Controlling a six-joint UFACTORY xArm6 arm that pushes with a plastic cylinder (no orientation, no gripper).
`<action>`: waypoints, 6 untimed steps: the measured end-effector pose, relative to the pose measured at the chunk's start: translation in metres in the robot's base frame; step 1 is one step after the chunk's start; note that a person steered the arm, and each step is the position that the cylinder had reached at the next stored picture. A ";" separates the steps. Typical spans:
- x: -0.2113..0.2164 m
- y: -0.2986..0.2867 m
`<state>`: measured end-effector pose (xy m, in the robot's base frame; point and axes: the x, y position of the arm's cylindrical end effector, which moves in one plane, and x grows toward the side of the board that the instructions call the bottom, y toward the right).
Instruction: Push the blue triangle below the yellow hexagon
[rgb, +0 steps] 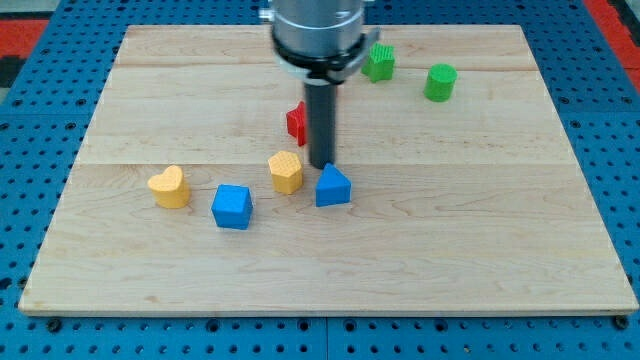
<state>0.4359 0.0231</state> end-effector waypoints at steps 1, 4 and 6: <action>-0.018 0.050; 0.064 -0.034; 0.054 -0.037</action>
